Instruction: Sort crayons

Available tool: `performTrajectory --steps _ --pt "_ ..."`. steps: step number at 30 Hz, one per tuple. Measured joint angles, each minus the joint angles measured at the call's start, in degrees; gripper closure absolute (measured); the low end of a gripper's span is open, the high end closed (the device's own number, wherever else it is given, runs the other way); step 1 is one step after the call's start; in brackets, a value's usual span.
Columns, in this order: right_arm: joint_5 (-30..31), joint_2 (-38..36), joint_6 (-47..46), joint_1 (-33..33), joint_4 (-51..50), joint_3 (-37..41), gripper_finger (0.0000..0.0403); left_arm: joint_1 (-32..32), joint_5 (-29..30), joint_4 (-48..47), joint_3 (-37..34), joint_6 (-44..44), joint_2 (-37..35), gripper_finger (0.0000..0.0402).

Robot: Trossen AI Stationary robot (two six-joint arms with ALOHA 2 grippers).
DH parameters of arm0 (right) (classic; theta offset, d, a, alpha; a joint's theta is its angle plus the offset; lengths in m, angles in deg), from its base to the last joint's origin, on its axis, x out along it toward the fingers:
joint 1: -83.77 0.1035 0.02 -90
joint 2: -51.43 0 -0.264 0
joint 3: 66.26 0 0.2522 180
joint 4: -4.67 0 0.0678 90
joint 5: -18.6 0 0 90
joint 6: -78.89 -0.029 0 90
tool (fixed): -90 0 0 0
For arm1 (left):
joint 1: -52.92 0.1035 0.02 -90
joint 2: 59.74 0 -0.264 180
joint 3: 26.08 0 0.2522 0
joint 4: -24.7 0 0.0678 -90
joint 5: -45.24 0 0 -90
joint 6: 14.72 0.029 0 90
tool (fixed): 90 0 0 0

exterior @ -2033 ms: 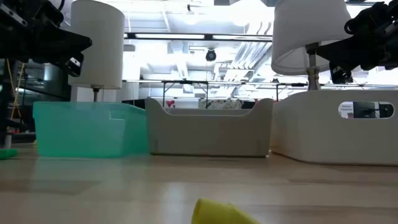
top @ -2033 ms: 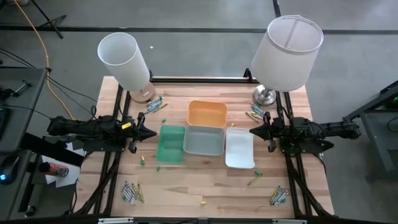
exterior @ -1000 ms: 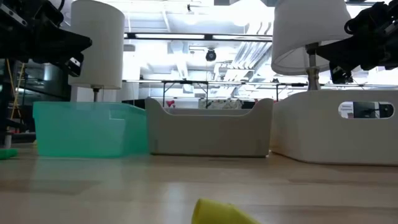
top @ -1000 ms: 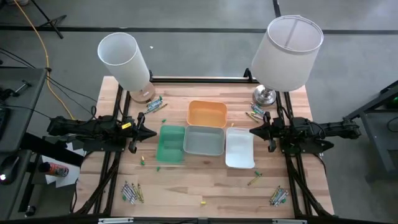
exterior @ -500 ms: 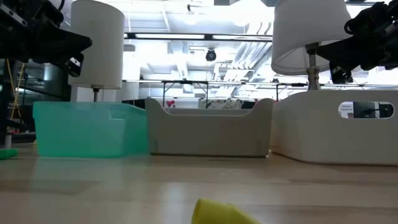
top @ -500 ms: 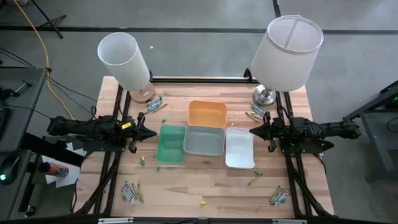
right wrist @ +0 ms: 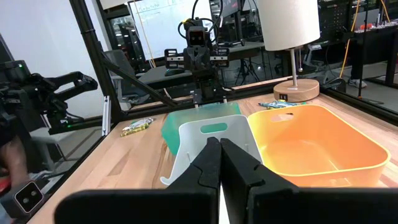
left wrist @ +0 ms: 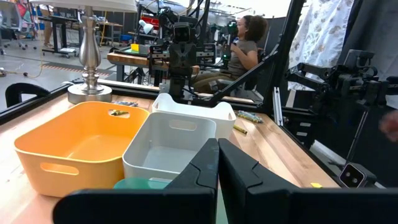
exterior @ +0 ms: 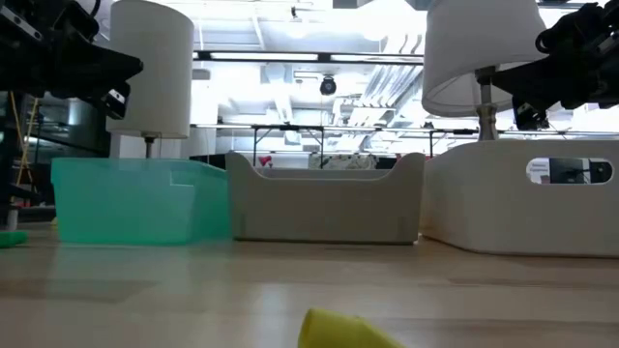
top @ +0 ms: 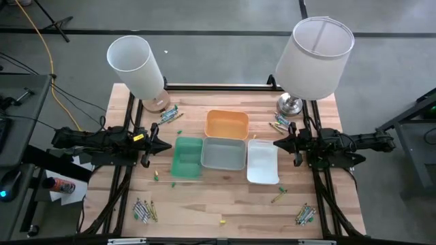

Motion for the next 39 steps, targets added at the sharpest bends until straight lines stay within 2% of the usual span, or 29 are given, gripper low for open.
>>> performTrajectory --steps 19,24,32,34,39 --pt "0.0 0.0 0.1 0.0 0.0 0.0 0.0402 0.0 0.0 0.0 0.0 0.0 0.0 0.0401" --pt "0.0 0.0 -2.7 0.0 0.3 0.0 0.0402 0.0 0.0 0.0 0.0 0.0 0.0 0.0402" --pt "0.5 0.0 -1.3 0.0 9.2 0.0 0.0402 0.0 0.0 0.0 0.0 0.0 0.0 0.0402" --pt "2.3 0.0 0.1 0.0 11.2 0.0 0.0402 0.0 0.0 0.0 0.0 0.0 0.0 0.0402" --pt "14.8 2.4 -4.4 0.0 14.0 0.0 0.0402 0.0 0.0 0.0 0.0 0.0 0.0 0.0402"
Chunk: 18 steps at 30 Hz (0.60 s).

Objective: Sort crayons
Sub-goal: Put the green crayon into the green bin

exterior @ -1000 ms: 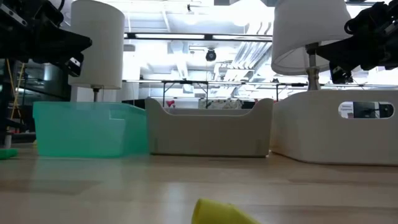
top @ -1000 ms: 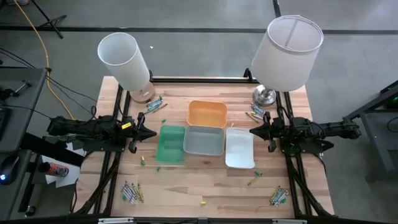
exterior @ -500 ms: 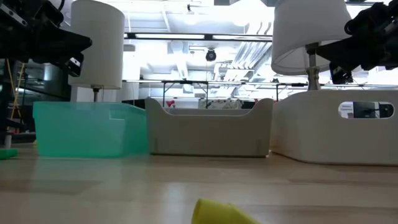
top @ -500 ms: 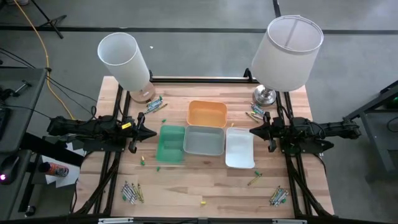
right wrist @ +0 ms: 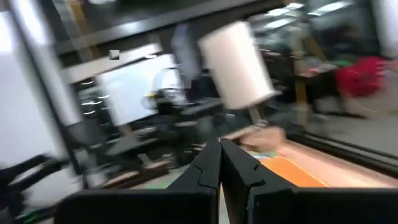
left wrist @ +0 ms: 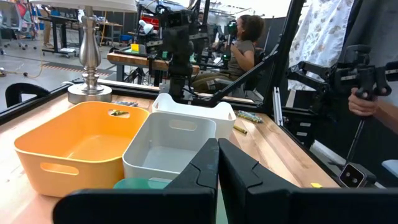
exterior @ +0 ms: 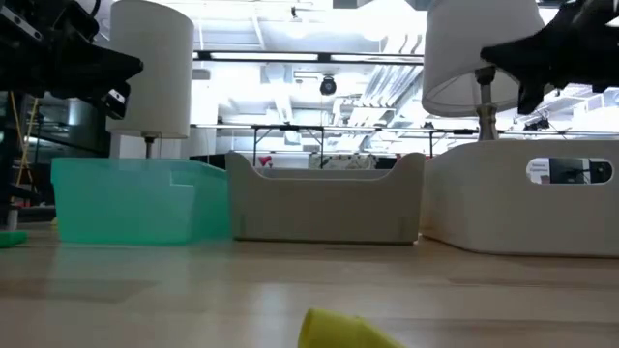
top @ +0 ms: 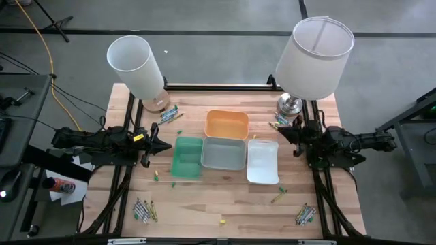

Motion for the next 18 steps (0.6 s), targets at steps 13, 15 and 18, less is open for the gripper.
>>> performTrajectory --steps 13,15,18 --pt "19.3 24.0 -19.6 -6.6 -32.6 -16.9 0.0307 0.0 0.0 0.0 0.0 0.0 0.0 0.0401" --pt "16.8 28.0 -23.6 -10.1 -40.5 -21.5 0.0289 0.0 0.0 0.0 0.0 0.0 0.0 0.0402" --pt "10.0 34.0 -26.7 -15.7 -48.3 -26.5 0.0273 0.0 0.0 0.0 0.0 0.0 0.0 0.0402"
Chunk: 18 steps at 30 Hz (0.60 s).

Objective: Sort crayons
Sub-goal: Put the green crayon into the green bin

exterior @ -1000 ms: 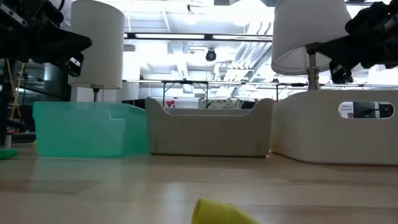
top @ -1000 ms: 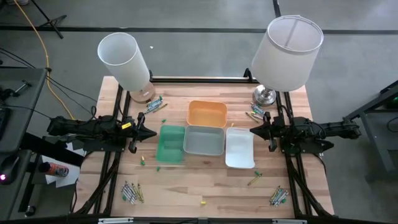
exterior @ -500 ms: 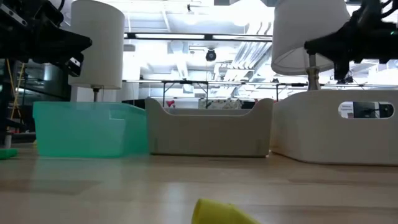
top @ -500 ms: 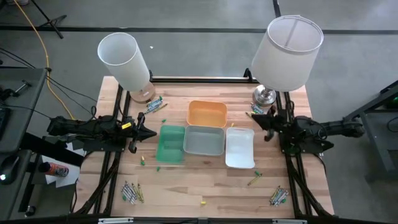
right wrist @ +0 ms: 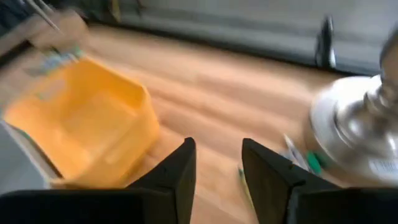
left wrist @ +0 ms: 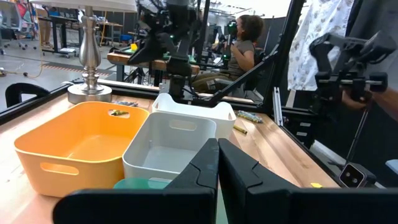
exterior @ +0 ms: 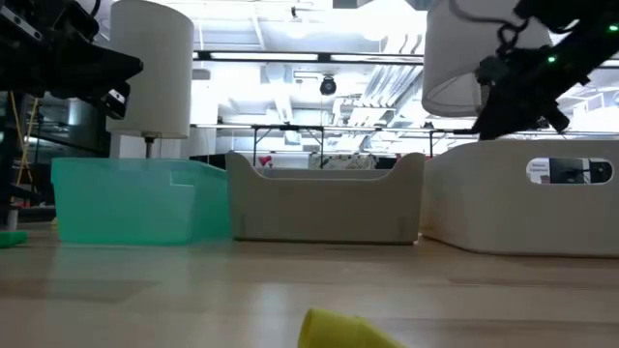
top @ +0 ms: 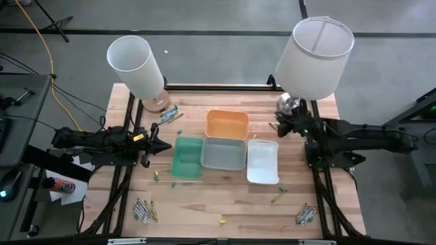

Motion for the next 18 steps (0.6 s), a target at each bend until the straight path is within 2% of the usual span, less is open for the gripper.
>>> performTrajectory --steps 4,8,12,18 --pt "-7.9 7.6 2.7 -6.7 -4.9 -3.5 0.0268 0.0 0.0 0.0 0.0 0.0 0.0 0.0401" --pt "-12.7 13.2 7.0 -12.2 -5.3 -5.2 0.0267 0.0 0.0 0.0 0.0 0.0 0.0 0.0401" --pt "-20.6 17.1 10.8 -16.7 -5.5 -6.5 0.0267 0.0 0.0 0.0 0.0 0.0 0.0 0.0401" --pt "-23.0 22.2 13.6 -23.1 -6.2 -6.6 0.0267 0.0 0.0 0.0 0.0 0.0 0.0 0.0402"
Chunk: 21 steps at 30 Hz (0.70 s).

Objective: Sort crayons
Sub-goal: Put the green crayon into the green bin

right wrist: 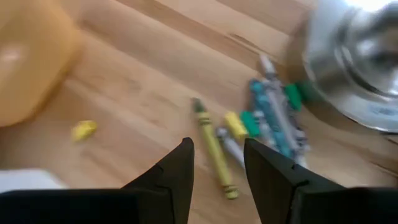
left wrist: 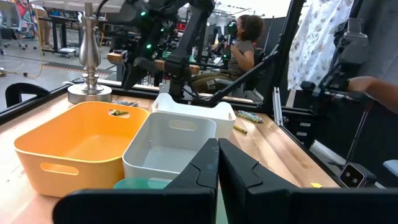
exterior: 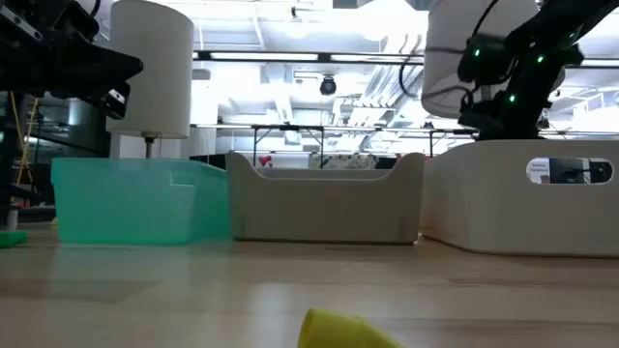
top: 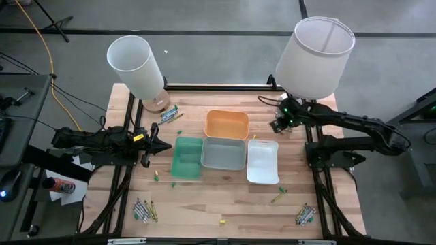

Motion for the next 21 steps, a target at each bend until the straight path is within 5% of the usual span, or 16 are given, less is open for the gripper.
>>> performTrajectory --steps 7,21 --pt "-7.1 5.9 4.0 -3.6 0.1 0.0 0.0267 0.0 0.0 0.0 0.0 0.0 0.0 0.0401" --pt "-7.1 7.9 3.0 -3.5 -0.9 0.1 0.0268 0.0 0.0 0.0 0.0 0.0 0.0 0.0401"
